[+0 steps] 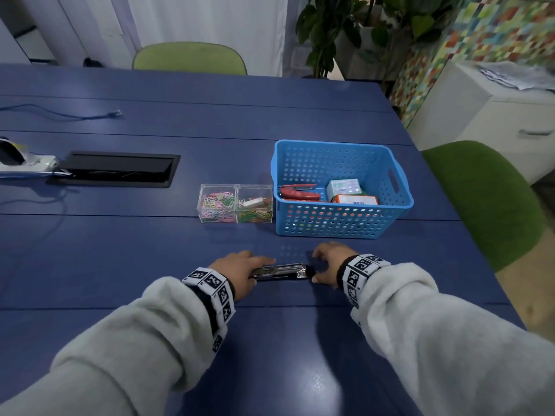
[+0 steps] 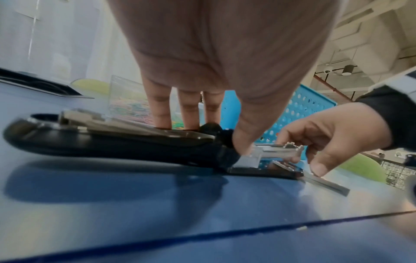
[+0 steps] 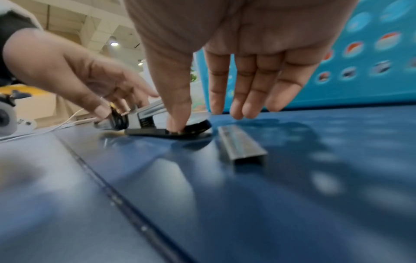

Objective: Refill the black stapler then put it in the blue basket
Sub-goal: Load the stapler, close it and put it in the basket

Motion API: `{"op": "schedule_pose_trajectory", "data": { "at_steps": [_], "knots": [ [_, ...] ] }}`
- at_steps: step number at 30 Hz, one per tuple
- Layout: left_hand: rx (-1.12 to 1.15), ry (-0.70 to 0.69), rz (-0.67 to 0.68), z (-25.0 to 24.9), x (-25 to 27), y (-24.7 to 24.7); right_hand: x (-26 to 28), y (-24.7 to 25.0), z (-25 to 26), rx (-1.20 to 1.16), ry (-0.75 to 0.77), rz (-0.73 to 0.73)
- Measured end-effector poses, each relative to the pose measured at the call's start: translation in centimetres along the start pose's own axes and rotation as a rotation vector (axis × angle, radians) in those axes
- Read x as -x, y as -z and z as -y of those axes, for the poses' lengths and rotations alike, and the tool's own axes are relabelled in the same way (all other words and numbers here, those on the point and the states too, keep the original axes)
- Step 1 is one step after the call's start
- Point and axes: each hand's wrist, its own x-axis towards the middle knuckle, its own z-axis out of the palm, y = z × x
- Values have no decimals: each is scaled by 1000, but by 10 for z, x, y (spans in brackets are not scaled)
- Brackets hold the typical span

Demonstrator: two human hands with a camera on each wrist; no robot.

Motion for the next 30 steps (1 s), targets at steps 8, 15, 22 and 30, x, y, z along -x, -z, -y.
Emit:
{"op": "schedule_pose_trajectory", "data": {
  "at_steps": [8, 15, 22, 30],
  "knots": [
    [-59, 4, 2, -3, -2, -2, 19, -5, -14, 137, -84, 83],
    [-98, -9, 24, -3, -4, 0, 26, 6, -9, 40, -140, 45],
    [-96, -14, 24, -2, -5, -1, 28, 16, 24, -60, 186, -68],
    [-80, -18, 20, -2, -6, 1, 21, 10, 41, 72, 229, -4]
  ]
}}
